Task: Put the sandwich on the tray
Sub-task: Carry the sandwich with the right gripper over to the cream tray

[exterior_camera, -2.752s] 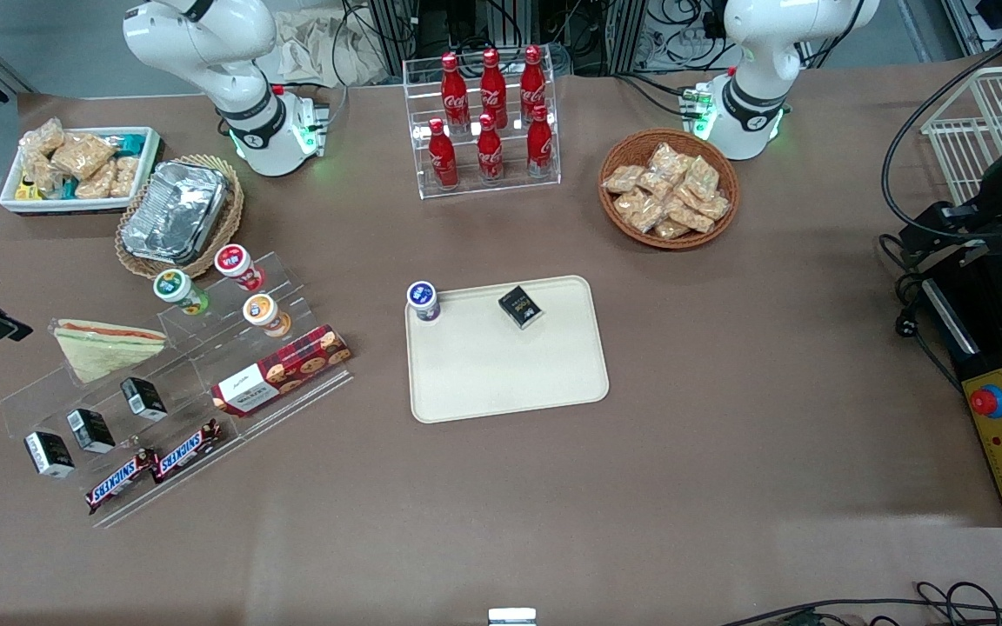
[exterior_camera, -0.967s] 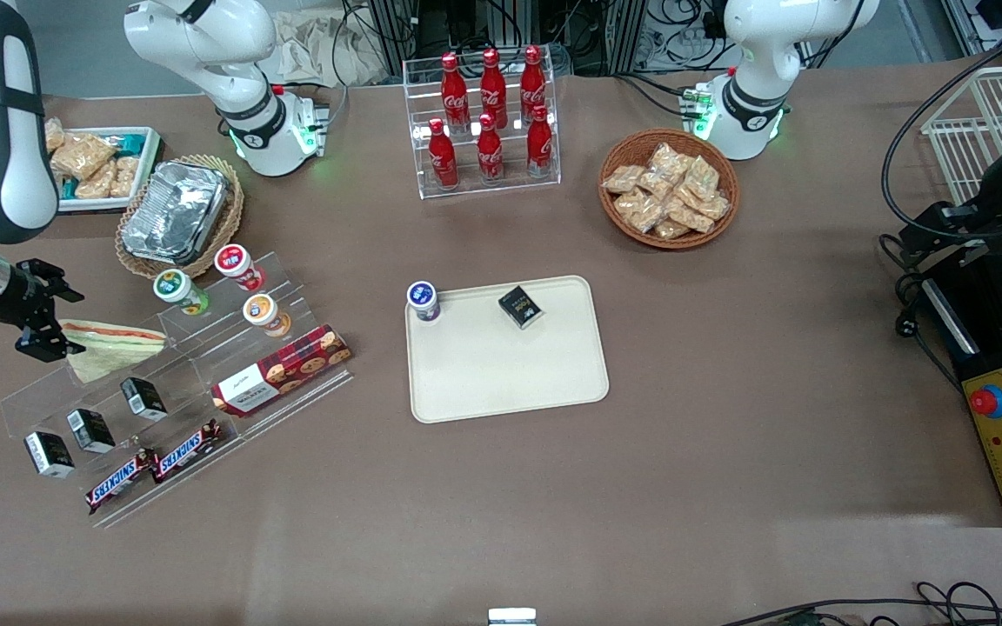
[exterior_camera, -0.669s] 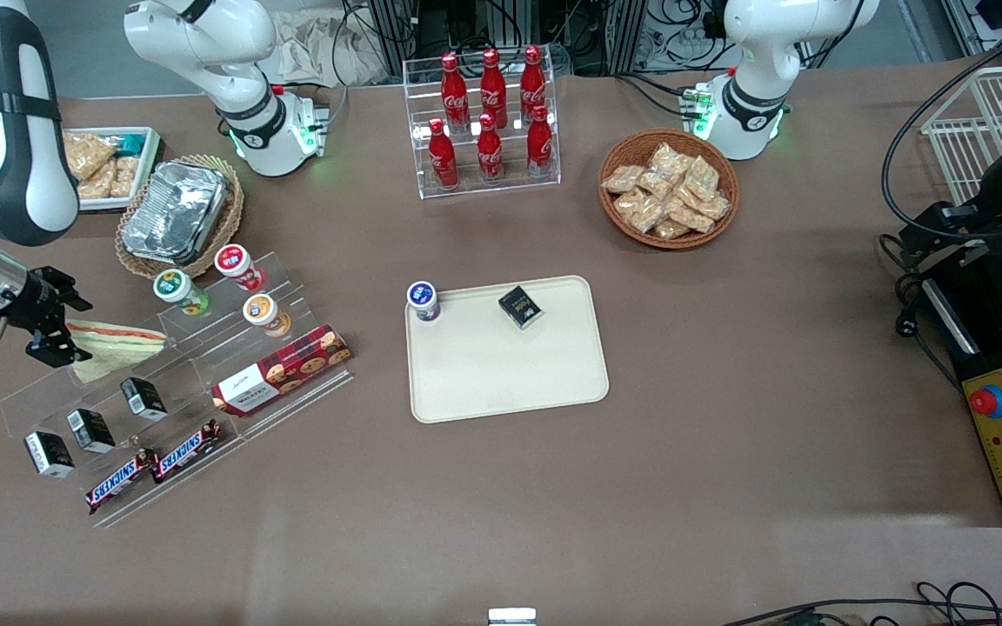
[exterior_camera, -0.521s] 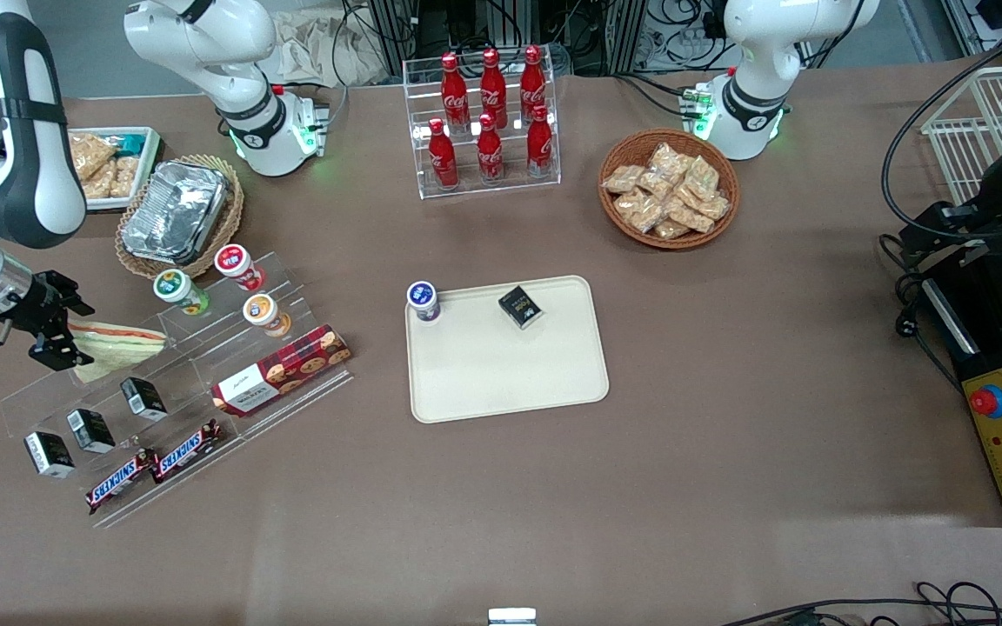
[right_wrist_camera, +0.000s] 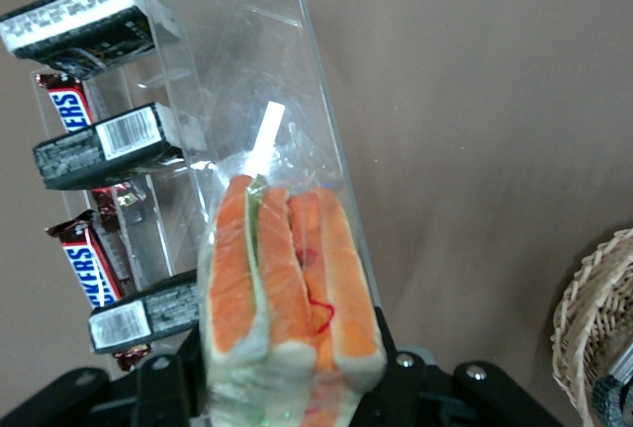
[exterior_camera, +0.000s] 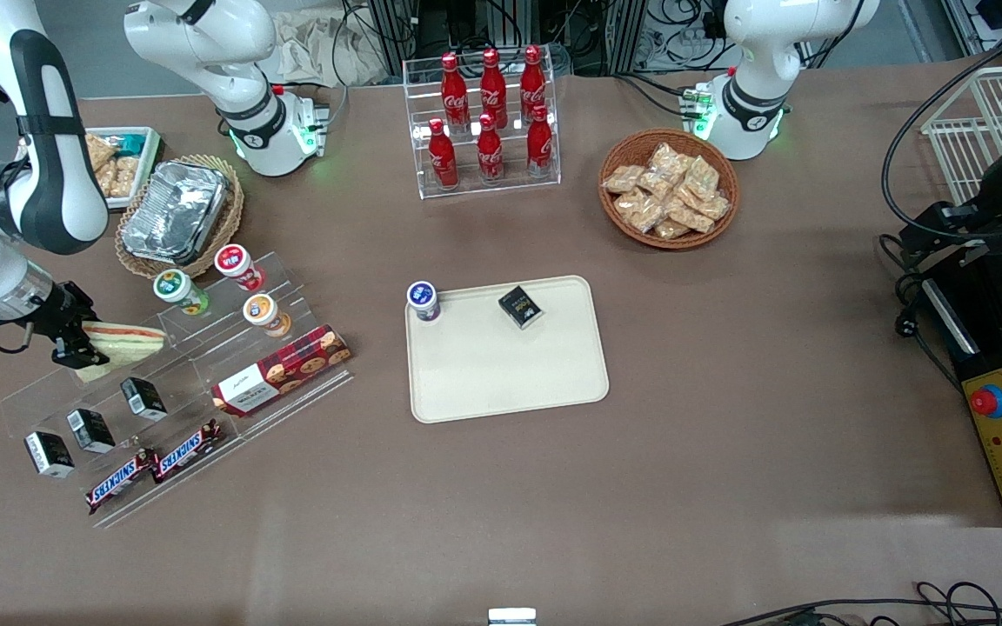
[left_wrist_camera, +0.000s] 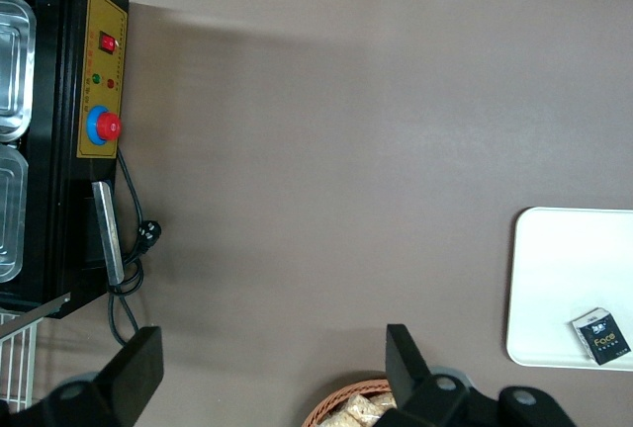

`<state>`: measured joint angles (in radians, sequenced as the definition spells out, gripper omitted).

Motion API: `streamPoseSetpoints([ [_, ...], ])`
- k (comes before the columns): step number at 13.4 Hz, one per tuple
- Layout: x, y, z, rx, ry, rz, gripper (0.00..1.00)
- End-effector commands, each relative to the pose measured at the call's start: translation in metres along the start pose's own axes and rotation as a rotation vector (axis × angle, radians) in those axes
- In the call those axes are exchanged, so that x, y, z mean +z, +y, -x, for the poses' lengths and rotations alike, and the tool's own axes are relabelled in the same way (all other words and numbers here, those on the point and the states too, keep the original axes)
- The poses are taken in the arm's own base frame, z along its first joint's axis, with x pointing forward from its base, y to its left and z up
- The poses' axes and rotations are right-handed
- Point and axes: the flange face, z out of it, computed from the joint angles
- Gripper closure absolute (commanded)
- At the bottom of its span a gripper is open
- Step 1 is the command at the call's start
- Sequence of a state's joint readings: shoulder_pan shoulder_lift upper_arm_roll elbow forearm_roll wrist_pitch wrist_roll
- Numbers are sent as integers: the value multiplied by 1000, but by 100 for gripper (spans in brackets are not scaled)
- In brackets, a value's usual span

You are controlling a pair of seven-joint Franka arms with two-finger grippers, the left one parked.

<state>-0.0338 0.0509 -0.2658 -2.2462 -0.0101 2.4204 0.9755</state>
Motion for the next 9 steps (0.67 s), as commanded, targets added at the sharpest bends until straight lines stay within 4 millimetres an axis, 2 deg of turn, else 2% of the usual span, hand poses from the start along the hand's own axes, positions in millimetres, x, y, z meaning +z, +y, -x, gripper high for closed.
streamPoseSetpoints([
  [1, -3, -1, 0, -19, 14, -25, 61],
  [2, -8, -4, -1, -22, 20, -35, 63],
  [5, -46, -25, -10, -58, 63, -103, 63],
  [9, -133, -74, -17, -290, 131, -177, 63],
])
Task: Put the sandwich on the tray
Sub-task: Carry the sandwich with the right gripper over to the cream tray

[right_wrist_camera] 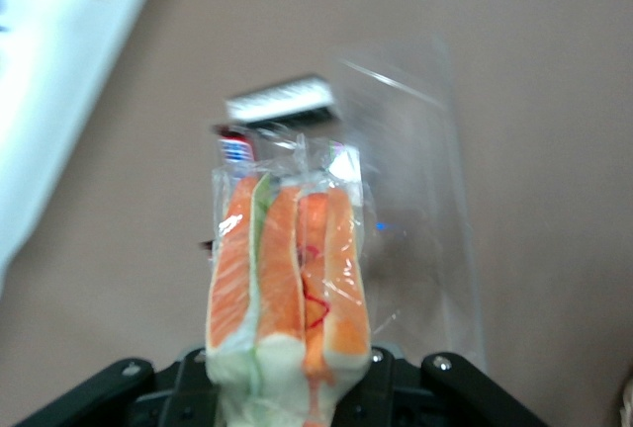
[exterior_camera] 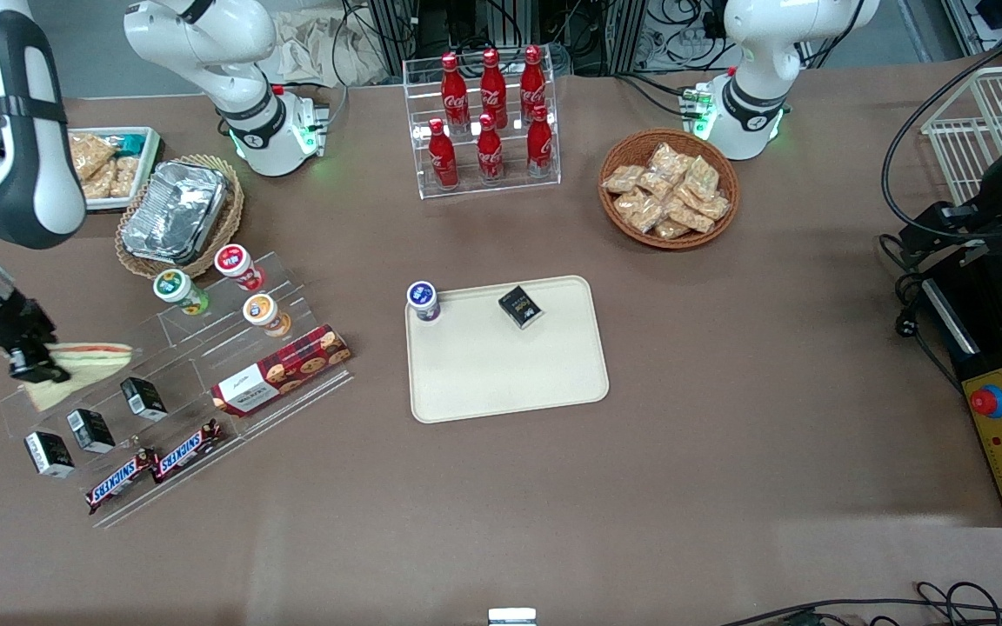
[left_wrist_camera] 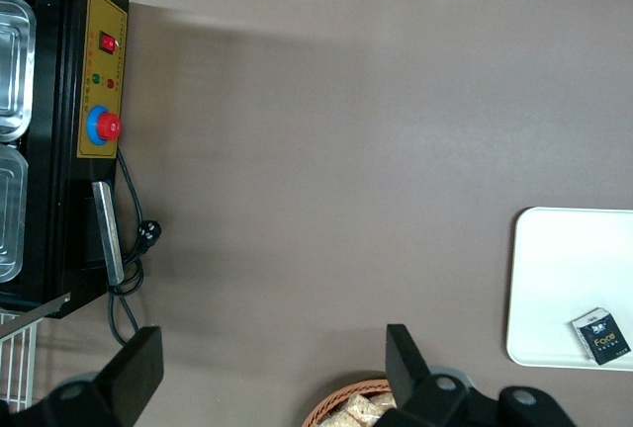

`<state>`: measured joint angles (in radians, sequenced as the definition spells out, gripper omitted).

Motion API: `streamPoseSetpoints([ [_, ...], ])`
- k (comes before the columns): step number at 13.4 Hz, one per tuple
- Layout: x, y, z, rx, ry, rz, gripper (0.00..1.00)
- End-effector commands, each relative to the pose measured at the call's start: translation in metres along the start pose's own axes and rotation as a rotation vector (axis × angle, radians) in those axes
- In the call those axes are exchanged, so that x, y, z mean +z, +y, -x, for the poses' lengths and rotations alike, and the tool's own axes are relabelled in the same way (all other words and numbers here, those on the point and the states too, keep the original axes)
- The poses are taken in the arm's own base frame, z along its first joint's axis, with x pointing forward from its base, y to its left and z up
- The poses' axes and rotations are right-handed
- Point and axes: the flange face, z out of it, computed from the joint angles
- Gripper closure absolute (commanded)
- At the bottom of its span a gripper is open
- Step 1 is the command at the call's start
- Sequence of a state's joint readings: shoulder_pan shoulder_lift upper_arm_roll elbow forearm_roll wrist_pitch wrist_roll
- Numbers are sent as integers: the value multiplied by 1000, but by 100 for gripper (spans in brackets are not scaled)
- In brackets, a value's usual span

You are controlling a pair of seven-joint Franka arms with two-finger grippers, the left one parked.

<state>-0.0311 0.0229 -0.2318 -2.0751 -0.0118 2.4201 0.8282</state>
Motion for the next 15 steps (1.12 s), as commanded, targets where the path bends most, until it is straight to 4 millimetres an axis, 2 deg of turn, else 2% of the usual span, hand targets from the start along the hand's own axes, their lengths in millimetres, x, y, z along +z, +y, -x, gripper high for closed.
streamPoseSetpoints([
  [1, -56, -42, -11, -183, 13, -29, 63],
  [3, -76, -67, 8, -406, -1, -17, 63],
  [5, -86, -88, 38, -713, -31, 11, 63],
  [6, -92, -92, 50, -818, -55, 9, 62],
  [7, -96, -104, 73, -895, -73, 3, 62],
  [9, -108, -131, 131, -1013, -109, 1, 62],
  [11, -117, -153, 200, -1144, -158, 17, 61],
  [13, -118, -171, 266, -1290, -165, 34, 61],
  [15, -111, -182, 321, -1391, -189, 13, 61],
])
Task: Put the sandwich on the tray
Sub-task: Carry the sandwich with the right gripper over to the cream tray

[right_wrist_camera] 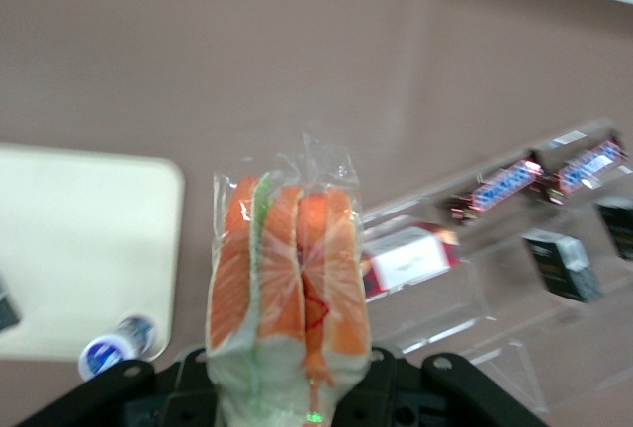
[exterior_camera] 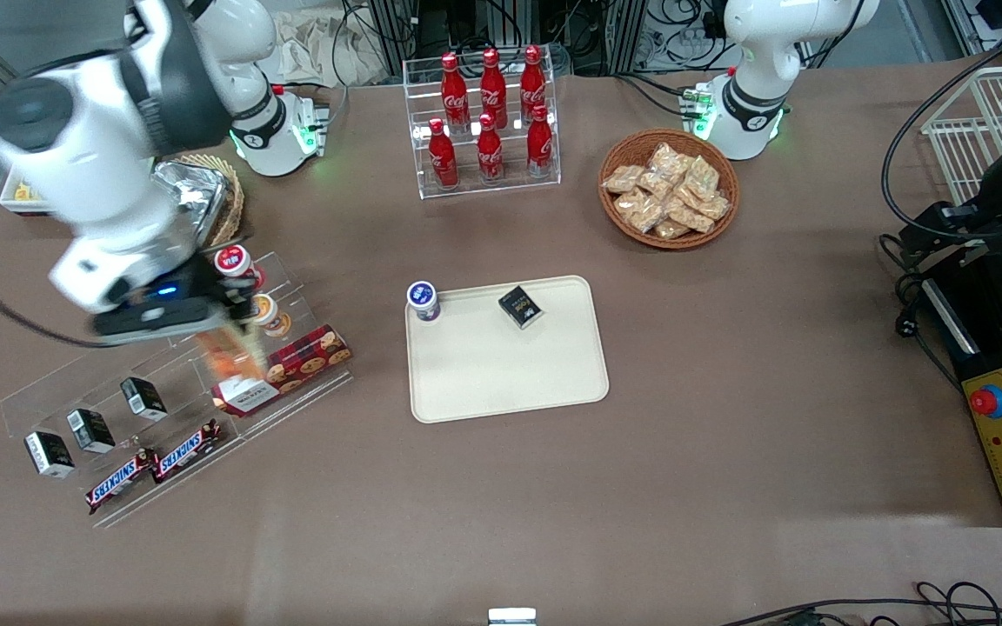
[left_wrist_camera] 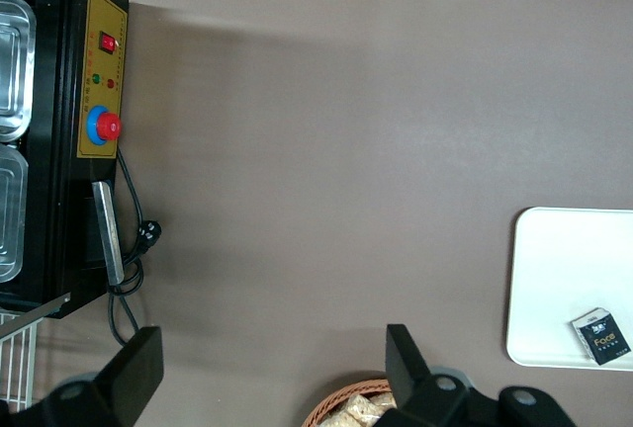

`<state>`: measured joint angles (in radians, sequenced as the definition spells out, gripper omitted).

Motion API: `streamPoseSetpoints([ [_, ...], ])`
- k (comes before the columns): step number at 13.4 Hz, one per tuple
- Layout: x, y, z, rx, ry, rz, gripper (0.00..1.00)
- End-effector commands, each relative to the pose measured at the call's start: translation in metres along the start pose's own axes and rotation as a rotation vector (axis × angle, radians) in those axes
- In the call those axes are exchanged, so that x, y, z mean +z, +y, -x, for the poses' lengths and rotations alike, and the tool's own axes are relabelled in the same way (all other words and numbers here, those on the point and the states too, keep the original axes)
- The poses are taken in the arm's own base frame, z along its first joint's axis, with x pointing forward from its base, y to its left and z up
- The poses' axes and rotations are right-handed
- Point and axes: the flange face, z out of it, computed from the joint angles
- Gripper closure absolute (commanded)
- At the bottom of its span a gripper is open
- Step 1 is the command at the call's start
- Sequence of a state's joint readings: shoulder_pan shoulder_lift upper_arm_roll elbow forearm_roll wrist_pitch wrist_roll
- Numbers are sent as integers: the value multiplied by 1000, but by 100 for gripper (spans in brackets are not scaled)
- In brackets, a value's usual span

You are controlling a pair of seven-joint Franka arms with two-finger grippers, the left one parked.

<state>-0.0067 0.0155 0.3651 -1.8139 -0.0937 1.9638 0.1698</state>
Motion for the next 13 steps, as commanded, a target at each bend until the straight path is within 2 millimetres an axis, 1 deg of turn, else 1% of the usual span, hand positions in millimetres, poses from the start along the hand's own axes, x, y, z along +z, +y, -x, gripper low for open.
streamPoseSetpoints([
  [1, 15, -62, 2, -149, -23, -3, 61],
  [3, 41, -125, 2, -269, 13, -41, 61],
  [4, 60, -158, 3, -343, 44, -40, 61],
  [5, 83, -187, 4, -423, 72, -24, 61],
  [6, 110, -211, 7, -499, 91, -10, 61],
  [7, 137, -234, 11, -575, 118, -3, 61],
  [8, 161, -253, 12, -645, 166, -4, 61],
  [9, 186, -263, 7, -710, 223, -13, 61],
  [10, 212, -272, 8, -798, 266, -18, 61],
  [11, 236, -280, 7, -910, 320, -27, 61],
  [12, 255, -280, 0, -1005, 355, -19, 61],
  [13, 267, -281, -5, -1085, 362, -11, 61],
])
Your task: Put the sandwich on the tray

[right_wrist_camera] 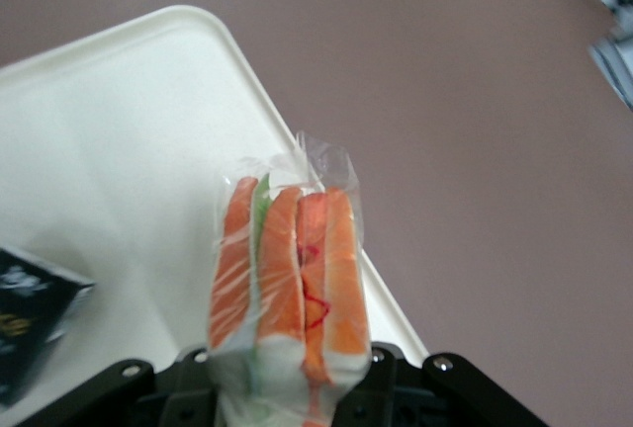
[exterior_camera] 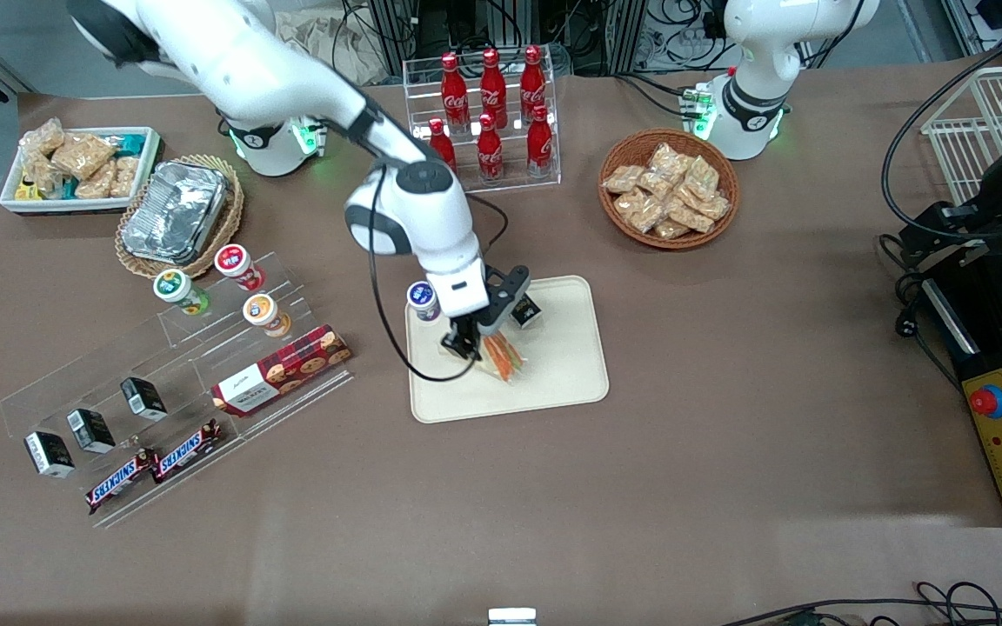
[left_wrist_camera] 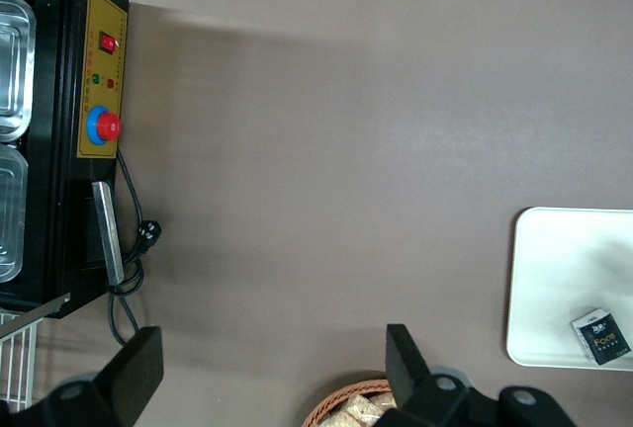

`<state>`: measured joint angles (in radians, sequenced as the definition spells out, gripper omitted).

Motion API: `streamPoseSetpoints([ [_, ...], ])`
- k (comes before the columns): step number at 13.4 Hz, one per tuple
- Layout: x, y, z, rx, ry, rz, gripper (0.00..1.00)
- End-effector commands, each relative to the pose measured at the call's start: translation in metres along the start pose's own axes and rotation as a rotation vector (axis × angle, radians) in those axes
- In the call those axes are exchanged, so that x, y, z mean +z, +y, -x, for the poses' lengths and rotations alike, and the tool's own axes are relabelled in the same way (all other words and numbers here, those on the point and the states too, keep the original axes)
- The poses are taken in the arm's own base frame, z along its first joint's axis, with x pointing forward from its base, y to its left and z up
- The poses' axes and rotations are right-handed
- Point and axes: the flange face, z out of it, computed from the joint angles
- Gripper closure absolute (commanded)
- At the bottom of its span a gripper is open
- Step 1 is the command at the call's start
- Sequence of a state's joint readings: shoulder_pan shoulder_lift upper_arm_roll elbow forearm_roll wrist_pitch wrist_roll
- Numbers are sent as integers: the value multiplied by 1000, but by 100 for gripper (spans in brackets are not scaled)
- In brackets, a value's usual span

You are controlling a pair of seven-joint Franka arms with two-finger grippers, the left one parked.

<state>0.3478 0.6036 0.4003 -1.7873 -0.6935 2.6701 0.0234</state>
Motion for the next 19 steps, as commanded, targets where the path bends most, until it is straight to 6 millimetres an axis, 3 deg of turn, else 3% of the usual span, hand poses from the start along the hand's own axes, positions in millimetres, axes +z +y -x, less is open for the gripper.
streamPoseSetpoints([
  [1, 35, 12, -11, -192, 51, 1, 61],
  [5, 70, -2, -7, -236, 106, -40, 60],
  [6, 71, -3, -7, -234, 106, -42, 17],
  [7, 70, -3, -8, -231, 107, -42, 0],
  [10, 56, 1, -15, -217, 128, -34, 0],
  [12, 11, 10, -33, -155, 162, -26, 0],
  [16, -104, 54, -33, 99, -44, -63, 0],
  [17, -135, 77, -22, 165, -86, -62, 0],
  [19, -193, 137, 19, 326, -161, -59, 0],
])
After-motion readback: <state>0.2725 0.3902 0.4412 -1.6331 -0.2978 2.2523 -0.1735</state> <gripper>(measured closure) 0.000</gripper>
